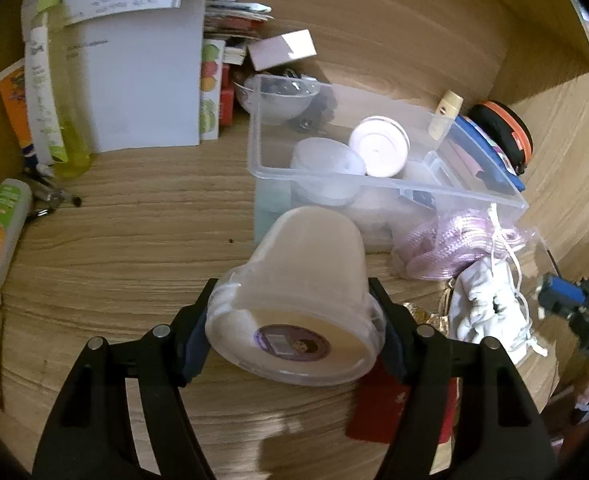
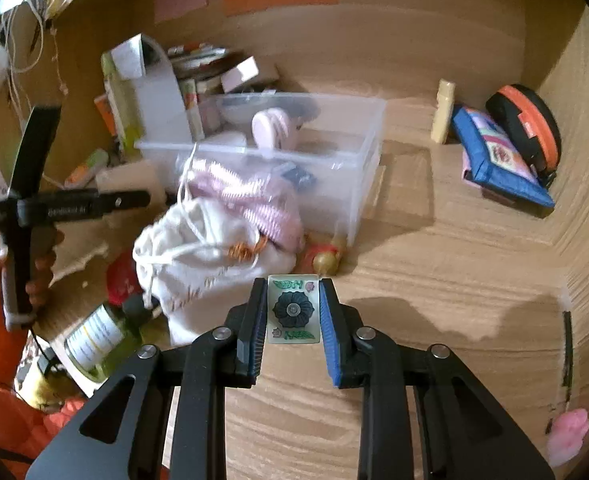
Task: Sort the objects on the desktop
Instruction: 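Carry tape roll with left tool while right tool carries card over bin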
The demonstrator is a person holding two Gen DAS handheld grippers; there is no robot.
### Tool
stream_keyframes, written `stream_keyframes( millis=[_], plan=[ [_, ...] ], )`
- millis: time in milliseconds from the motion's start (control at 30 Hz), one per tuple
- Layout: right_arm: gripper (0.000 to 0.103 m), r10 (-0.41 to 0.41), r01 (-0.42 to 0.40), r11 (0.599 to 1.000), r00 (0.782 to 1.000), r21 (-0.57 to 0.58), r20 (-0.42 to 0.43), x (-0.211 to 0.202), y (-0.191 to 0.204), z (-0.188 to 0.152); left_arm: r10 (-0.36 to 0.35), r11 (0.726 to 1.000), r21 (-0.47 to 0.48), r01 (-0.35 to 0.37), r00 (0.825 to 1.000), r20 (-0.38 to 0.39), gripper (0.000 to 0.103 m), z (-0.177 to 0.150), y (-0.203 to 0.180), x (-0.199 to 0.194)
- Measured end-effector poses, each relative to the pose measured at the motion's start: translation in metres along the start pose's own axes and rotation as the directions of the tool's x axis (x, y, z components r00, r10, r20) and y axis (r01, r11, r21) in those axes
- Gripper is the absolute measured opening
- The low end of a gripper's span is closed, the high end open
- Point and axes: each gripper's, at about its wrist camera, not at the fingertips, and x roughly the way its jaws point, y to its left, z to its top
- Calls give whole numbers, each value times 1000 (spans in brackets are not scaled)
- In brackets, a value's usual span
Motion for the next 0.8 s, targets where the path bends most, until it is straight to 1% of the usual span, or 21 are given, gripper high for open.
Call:
stream_keyframes(
  millis=[300, 467, 633, 800],
  plan=[
    [22, -6, 5, 1000, 997, 16, 79, -14, -3, 23, 11, 1000, -17, -10, 998, 64, 69, 0, 9, -26],
    [22, -1, -1, 1000, 993, 18, 115, -19, -4, 36, 13, 1000, -15, -12, 993, 115, 69, 4, 9, -43],
    [22, 23, -30, 999, 988, 44, 153, -19, -6, 46, 13, 1000, -9, -12, 987, 158, 69, 9, 7, -58],
    [22, 39, -48, 998, 984, 48, 171, -14, -5, 57, 7, 1000, 4, -8, 982, 189, 69, 17, 3, -66]
  ],
)
